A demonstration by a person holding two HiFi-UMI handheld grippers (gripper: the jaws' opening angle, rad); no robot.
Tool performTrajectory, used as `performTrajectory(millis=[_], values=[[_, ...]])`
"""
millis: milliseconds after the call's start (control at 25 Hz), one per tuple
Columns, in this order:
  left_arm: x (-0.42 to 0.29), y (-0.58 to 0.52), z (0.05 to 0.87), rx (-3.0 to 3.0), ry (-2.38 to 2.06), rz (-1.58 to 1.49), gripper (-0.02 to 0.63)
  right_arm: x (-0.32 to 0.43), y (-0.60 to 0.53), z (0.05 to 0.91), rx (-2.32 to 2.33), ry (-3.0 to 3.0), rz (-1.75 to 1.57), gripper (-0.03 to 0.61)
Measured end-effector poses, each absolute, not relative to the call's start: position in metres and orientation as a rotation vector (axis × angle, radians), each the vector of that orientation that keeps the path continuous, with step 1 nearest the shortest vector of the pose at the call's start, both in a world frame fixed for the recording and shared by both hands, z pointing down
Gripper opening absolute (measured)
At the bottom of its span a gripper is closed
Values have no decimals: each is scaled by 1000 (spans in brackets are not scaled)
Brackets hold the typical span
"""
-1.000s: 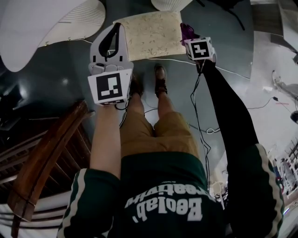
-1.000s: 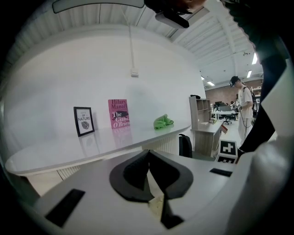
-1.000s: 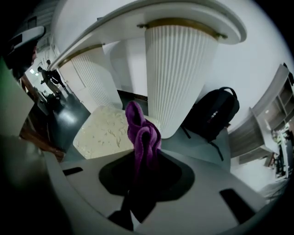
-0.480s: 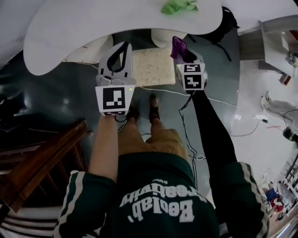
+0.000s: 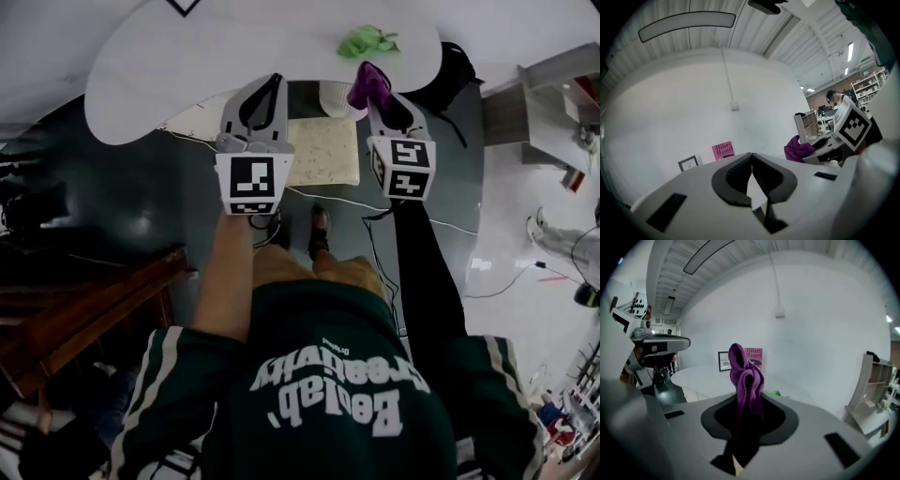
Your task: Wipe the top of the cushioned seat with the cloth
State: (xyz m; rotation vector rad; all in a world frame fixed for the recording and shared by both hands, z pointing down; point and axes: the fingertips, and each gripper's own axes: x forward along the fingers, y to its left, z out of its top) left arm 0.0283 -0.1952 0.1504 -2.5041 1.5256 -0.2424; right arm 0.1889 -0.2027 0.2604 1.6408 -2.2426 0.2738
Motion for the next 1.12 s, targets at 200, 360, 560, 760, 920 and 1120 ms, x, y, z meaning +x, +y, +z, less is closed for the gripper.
performTrajectory(millis=[200, 360, 560, 760, 920, 1120], values=[[22, -191, 120, -2490, 1543, -212, 17, 186, -197, 209, 1677, -2297, 178, 100], [17, -189, 100, -2484, 1544, -200, 17, 182, -198, 170, 1703, -2351, 88, 100], [11, -188, 72, -2448, 1519, -170, 17, 175, -196, 133, 1737, -2418, 4, 100], [2, -186, 51, -2426, 1516, -108, 17, 165, -193, 103, 1780, -2454, -80, 100], [-1, -183, 44, -2414, 1508, -90, 17, 162, -193, 92, 1789, -2461, -119, 101], [-9, -184, 39, -2405, 1535, -56, 17, 162, -198, 93, 1787, -2463, -107, 101]])
